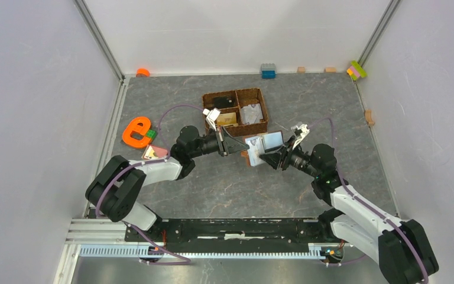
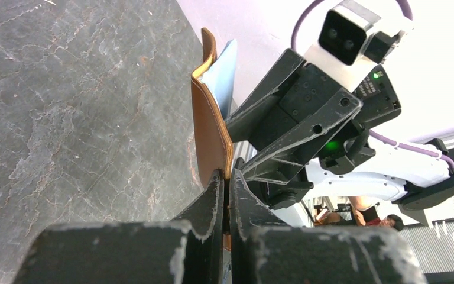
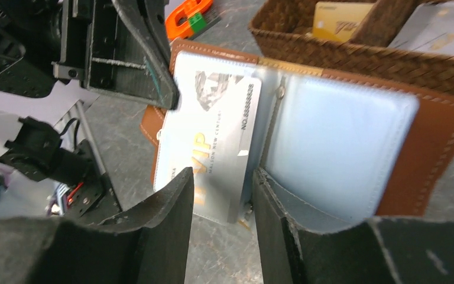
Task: Take the credit cards out of the card holder
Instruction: Remove the credit card from the card holder.
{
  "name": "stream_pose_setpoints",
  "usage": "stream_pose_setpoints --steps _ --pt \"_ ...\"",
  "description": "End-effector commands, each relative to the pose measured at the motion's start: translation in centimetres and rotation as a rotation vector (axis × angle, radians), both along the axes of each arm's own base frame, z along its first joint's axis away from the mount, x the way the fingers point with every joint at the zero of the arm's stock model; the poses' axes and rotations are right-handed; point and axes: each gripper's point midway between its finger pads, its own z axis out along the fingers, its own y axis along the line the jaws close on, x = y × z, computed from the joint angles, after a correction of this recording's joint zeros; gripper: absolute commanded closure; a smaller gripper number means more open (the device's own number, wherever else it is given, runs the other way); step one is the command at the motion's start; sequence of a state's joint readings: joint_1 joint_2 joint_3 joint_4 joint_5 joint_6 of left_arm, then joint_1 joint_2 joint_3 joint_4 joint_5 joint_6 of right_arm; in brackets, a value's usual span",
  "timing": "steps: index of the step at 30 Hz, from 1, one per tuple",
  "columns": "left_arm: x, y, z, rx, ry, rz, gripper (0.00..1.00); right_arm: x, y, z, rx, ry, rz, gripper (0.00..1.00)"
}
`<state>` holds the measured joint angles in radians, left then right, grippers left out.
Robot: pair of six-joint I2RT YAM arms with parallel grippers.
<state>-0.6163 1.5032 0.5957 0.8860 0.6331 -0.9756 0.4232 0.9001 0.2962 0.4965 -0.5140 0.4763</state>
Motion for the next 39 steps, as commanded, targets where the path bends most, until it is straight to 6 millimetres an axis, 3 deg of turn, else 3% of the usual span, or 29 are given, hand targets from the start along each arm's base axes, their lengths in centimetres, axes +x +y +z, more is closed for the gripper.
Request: stream_pose_setpoints --steps 1,6,13,21,33,36,39 --pt "-0.4 -0.1 1.9 -0.074 -0.041 -0.029 0.98 -1.8 1.4 1.6 0.099 -0.008 0.135 0.55" --pt "-0.3 -0.1 1.6 -0.065 -0.032 -0.026 0.98 -2.5 1.5 2.6 0.135 -0.036 0.167 0.59" --pt "0.1 0.0 1.1 -0.042 -0.03 -0.011 0.98 -3.6 1.5 4.1 0.19 -0.088 0.203 0.73" --pt "0.7 0.4 0.0 0.034 -0.052 0.037 0.98 -4.3 1.3 5.1 0.229 -0.123 0.215 0.77" --pt "-1.1 -0.5 2.0 -0.045 -0.118 -0.034 0.95 -4.2 2.0 3.8 0.231 -0.049 0.255 0.75" --pt "-1.2 -0.4 2.4 -0.057 -0.129 -0.037 0.92 -3.6 1.9 3.1 0.208 -0.025 0.229 0.81" --pt "-1.7 -0.4 2.9 -0.086 -0.144 -0.05 0.81 -3.2 1.7 3.0 0.201 -0.02 0.209 0.94"
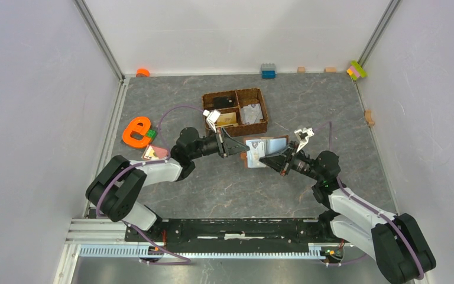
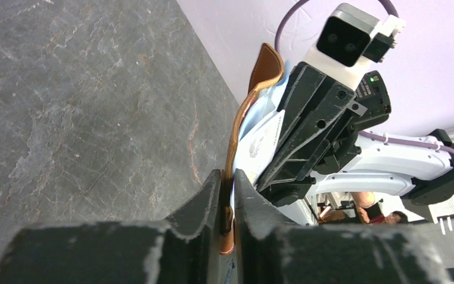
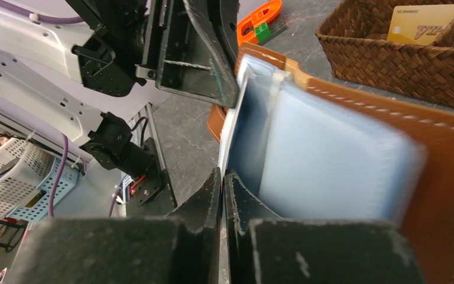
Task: Take the credit cards out of the card holder
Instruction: Remove the credit card from the card holder.
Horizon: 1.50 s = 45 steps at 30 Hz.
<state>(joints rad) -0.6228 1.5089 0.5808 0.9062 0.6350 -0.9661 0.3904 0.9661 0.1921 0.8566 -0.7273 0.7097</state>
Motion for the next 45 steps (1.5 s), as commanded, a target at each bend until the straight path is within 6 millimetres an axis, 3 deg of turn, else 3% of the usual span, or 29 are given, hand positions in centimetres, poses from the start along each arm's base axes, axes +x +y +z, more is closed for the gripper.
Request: stream_pose_setpoints --steps 1,5,8,12,14,30,33,40,45 --pt "-1.3 -0.3 3.5 -0.094 -0.139 -0.043 0.77 -0.1 0.3 1.4 0.008 -0.053 0.024 0.96" --pt "-1.5 -0.3 3.6 -0.101 -0.143 -0.054 0.66 0.1 0.1 1.4 0.005 -0.053 0.01 1.0" --pt "-1.8 -0.4 3.9 -0.12 -0.139 -0.071 0.67 0.1 0.1 1.4 0.007 -0.047 0.011 1.0" --pt "-1.9 -0.4 4.0 -0.121 -0.14 -0.078 0.91 0.1 0.0 1.4 0.011 -0.045 0.008 1.0" --pt "-1.8 -0.2 4.2 -0.121 -0.144 -0.071 0.98 0.3 -0.3 1.4 0.014 -0.04 -0.007 0.98" --pt "-1.9 0.7 5.2 -0.169 -0.151 -0.063 0.98 0.6 -2.1 2.2 0.072 -0.053 -0.069 0.91" --pt "-1.8 0.7 5.1 -0.169 -0.149 -0.059 0.98 0.4 -2.1 2.4 0.083 -0.056 -0.057 0.85" --pt "-1.8 0.8 5.1 -0.174 -0.145 -0.061 0.98 -0.5 -1.6 2.8 0.119 -0.055 0.003 0.88" --pt "-1.9 0.7 5.3 -0.19 -0.143 -0.071 0.98 -0.9 -1.4 2.9 0.14 -0.042 0.039 0.73"
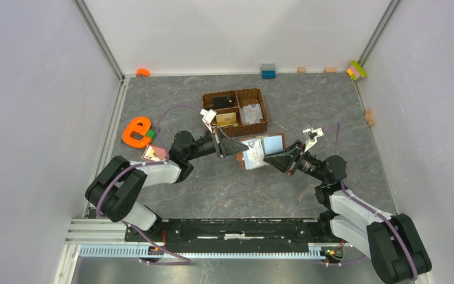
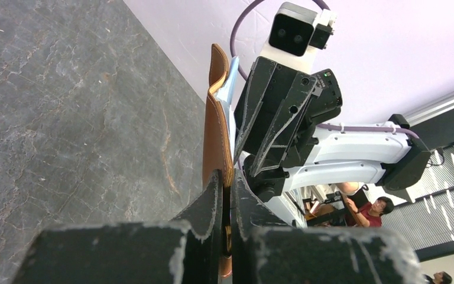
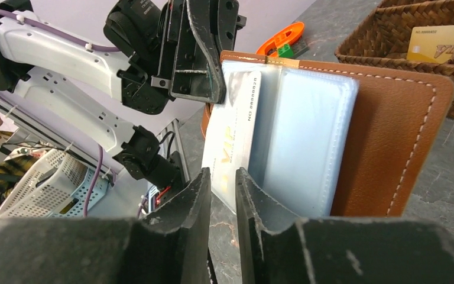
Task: Take the credit cards out of the card holder
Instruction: Remove the credit card from the card holder.
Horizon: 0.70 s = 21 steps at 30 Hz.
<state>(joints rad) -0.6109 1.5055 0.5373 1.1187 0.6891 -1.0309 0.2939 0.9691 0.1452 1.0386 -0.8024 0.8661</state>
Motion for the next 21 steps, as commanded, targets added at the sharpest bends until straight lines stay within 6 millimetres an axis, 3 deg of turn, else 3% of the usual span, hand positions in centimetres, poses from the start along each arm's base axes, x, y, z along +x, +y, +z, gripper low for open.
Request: stream_pose_setpoints --steps 1,5,11,17,21 --pt "-0.8 0.2 2.7 -0.079 -0.064 -0.028 0.98 -0.8 0.2 1.3 0.037 -0.053 0.041 0.71" --pt "-0.9 0.2 2.8 -0.085 -0.064 -0.035 0.98 -0.5 0.1 0.9 0.024 -0.044 0.031 0.67" --pt "-0.8 0.2 2.7 -0.084 -0.063 -0.033 0.98 0.7 -0.6 0.4 -0.039 -0.069 -0.061 0.5" --pt "-0.8 0.1 2.6 -0.085 -0.057 -0.037 0.98 0.9 -0.7 0.3 -0.054 -0.073 -0.072 0.54" --pt "-0.8 0.0 2.5 -0.086 -0.052 -0.044 0.98 -0.5 0.0 1.2 0.002 -0.082 0.018 0.56"
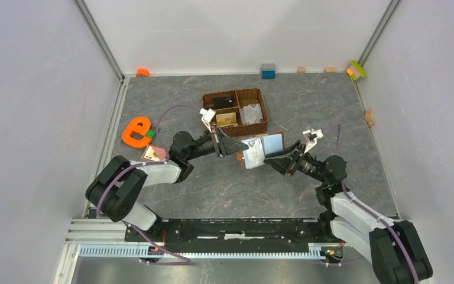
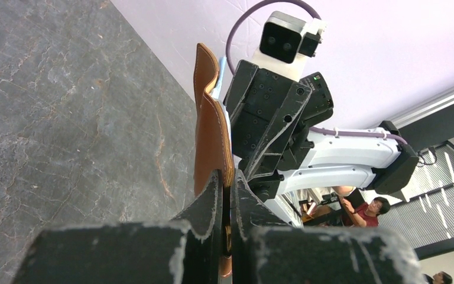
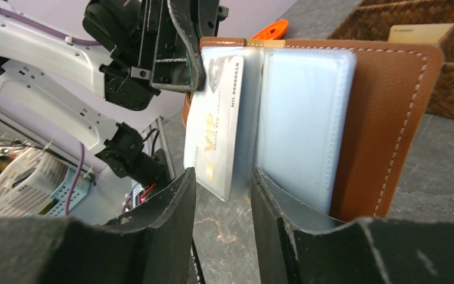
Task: Take the credit cards out of the card holder
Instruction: Remove the credit card from the card holder.
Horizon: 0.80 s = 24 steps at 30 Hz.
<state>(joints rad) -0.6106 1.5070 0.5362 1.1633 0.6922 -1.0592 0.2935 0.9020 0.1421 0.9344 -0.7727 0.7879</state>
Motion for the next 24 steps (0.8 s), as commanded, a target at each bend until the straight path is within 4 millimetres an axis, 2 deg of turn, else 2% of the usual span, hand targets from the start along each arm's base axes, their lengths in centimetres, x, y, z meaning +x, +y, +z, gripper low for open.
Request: stream_pose_setpoints --steps 1,8,12,24 --pt "-0.7 -0.1 1.7 -0.057 -0.044 -0.043 0.98 -1.0 0.6 1.9 0.06 -0.048 0.078 0.58" --pt "-0.5 -0.3 1.4 -0.064 -0.026 -0.051 0.98 -1.8 0.8 2.6 0.079 -0.073 0.109 0.64" --pt "-0.5 -0.3 1.4 -0.062 -0.026 -0.05 0.98 -1.8 0.8 2.6 0.077 -0.074 0.108 0.75" --pt "-1.3 -1.2 1.5 -0.038 -0.056 -0.075 0.98 -2.0 1.8 2.2 0.06 -0.058 0.148 0.73"
